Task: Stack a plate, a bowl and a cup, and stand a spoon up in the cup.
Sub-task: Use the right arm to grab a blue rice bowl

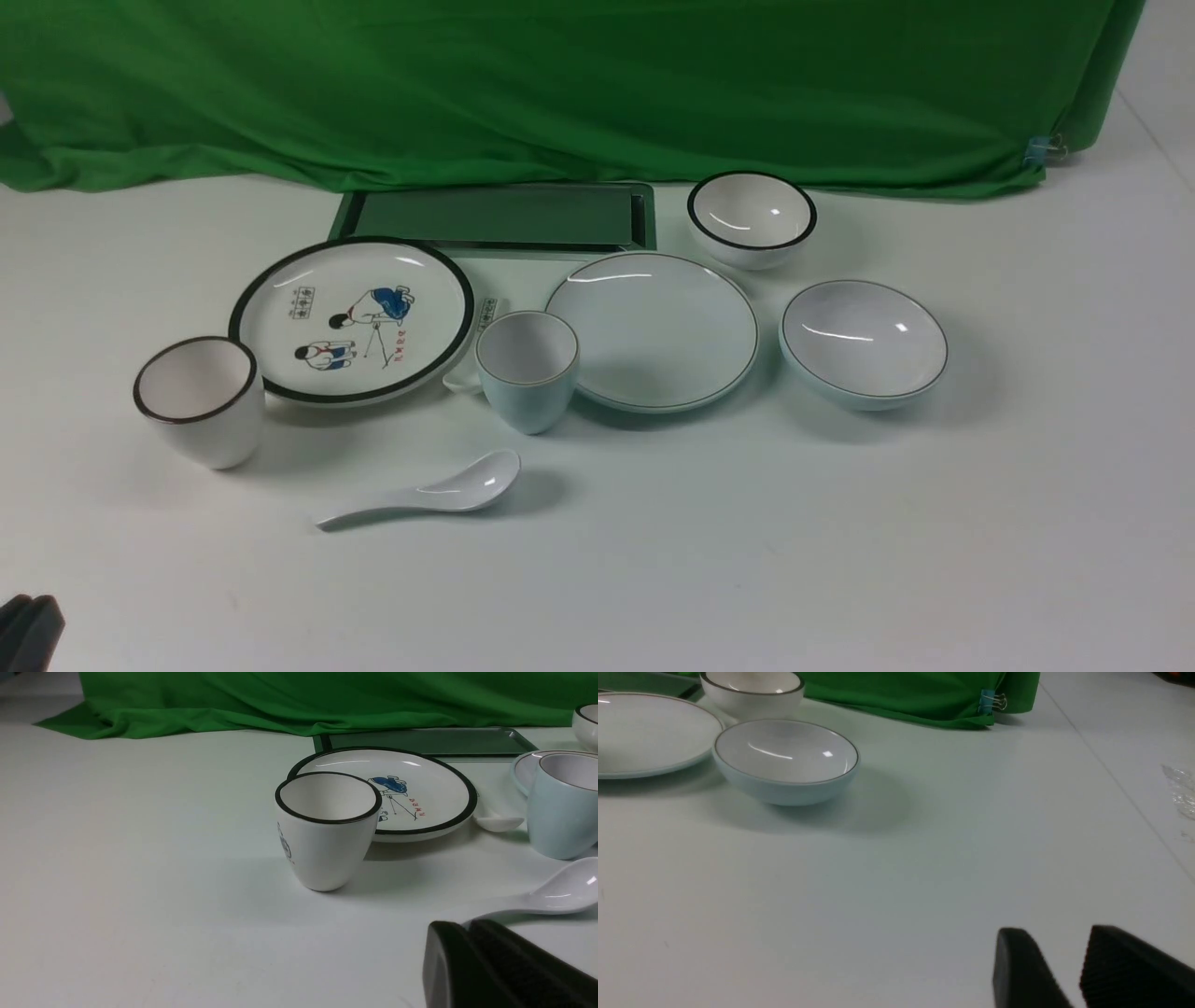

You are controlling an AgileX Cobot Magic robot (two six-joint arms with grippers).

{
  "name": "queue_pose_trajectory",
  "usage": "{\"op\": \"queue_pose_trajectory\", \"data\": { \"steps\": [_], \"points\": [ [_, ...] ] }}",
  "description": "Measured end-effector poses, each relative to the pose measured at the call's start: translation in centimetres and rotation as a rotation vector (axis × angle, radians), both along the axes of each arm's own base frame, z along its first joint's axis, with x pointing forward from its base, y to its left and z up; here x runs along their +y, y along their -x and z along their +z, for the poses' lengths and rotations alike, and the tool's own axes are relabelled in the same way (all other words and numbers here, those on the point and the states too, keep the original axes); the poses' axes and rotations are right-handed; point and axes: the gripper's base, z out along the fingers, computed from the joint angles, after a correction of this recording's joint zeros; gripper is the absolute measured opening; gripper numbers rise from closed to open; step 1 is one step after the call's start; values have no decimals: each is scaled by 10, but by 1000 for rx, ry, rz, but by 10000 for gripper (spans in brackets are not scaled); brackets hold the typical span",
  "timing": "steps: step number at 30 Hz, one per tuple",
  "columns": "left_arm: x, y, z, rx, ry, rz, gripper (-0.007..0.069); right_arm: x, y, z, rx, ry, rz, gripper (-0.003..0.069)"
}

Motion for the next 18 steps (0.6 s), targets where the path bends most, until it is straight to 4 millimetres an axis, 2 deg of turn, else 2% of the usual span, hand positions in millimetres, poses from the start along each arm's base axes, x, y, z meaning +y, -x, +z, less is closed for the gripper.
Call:
{"op": "queue_pose_trajectory", "data": {
  "steps": [7,13,15,18],
  "points": [
    [0,0,0,0,0,0,-9,0,0,1,-14,7,2,242],
    [0,-1,6,-72,1,-1,-9,1,-2,15,-171,10,18,242],
    [0,-1,22,-241,2,-2,-9,3,-2,31,-347,11,36,242],
    [0,3,42,-464,15,-5,-9,5,1,45,-501,-36,54,242]
  ]
}}
